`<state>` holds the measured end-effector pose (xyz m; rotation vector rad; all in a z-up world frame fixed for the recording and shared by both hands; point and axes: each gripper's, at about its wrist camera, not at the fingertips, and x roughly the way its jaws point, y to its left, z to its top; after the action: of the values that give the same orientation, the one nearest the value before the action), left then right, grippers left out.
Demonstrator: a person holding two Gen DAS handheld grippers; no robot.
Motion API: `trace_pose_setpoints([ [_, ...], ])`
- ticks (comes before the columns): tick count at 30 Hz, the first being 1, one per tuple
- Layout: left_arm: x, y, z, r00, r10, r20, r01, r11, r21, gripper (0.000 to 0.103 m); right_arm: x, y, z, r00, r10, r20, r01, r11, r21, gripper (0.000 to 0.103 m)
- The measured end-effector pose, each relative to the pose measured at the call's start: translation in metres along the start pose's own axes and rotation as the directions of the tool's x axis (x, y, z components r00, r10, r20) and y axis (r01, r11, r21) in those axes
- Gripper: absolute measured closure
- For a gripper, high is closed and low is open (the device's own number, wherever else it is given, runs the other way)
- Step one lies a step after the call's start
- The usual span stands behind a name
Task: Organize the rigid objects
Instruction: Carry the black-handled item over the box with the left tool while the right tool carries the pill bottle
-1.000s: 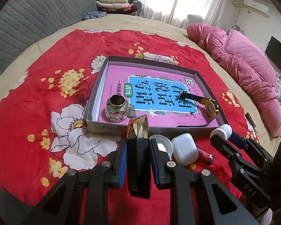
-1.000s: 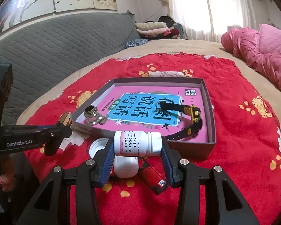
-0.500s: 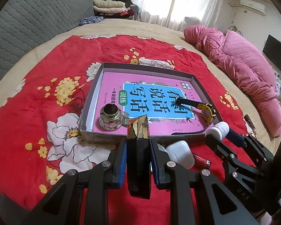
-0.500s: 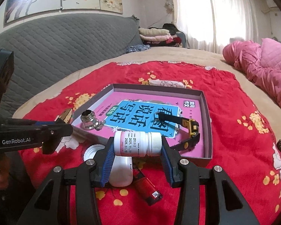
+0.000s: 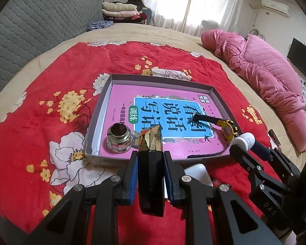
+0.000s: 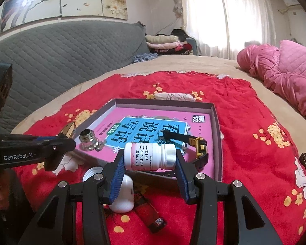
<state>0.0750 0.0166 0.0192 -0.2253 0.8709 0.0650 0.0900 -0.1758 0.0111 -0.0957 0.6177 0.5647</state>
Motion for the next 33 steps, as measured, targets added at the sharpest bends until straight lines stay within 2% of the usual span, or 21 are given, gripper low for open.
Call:
trace_pose_setpoints([
  [33,0.051,-0.009,0.024,0.999,0.015,-0.037,-0.014,1.000,0.027,0.080,0.030,-0.013,0.010,1.000,-0.007,0.009,0.007,1.000,-0.005,0.055],
])
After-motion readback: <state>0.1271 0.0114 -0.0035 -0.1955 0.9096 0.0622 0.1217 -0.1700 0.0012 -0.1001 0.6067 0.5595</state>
